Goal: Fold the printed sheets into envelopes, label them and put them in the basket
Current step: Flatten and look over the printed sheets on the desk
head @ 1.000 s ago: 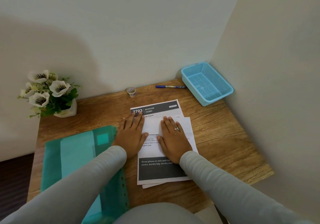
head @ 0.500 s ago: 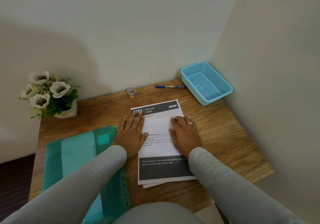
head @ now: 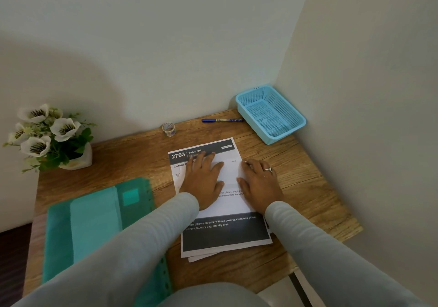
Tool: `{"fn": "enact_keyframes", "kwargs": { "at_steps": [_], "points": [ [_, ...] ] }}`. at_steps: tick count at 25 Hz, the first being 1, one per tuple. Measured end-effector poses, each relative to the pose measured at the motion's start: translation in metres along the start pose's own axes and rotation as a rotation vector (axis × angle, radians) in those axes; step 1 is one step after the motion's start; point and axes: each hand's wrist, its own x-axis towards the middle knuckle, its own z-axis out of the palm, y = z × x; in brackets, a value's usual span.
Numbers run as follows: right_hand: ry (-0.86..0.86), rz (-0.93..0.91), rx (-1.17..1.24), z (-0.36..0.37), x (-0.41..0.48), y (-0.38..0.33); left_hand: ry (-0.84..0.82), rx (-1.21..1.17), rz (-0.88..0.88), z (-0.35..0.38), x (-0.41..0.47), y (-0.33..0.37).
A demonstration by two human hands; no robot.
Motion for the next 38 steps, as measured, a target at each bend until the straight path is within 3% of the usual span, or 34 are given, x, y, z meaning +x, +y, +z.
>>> {"fn": "enact_keyframes", "kwargs": {
  "at_steps": [11, 17, 23, 29, 33, 38],
  "points": [
    [0.047, 0.030, -0.051, 0.009, 0.002, -0.014, 0.026, -0.005, -0.149, -0.003, -0.043, -0.088],
    [0.005, -0.187, -0.024, 0.022, 0.007, -0.085, 0.000, -0.001, -0.160, 0.001, -0.042, -0.089],
    [0.014, -0.152, -0.003, 0.004, 0.011, -0.028, -0.017, 0.021, -0.145, -0.003, -0.043, -0.090],
    [-0.141, -0.050, 0.112, -0.019, 0.028, 0.012, 0.014, 0.025, -0.093, -0.012, -0.035, -0.085],
    [-0.261, 0.011, 0.159, -0.029, 0.046, 0.012, -0.090, 0.041, -0.017, -0.027, -0.023, -0.084],
    [-0.330, 0.012, 0.124, -0.035, 0.057, 0.008, -0.244, -0.044, -0.072, -0.043, -0.007, -0.077]
  ]
}}
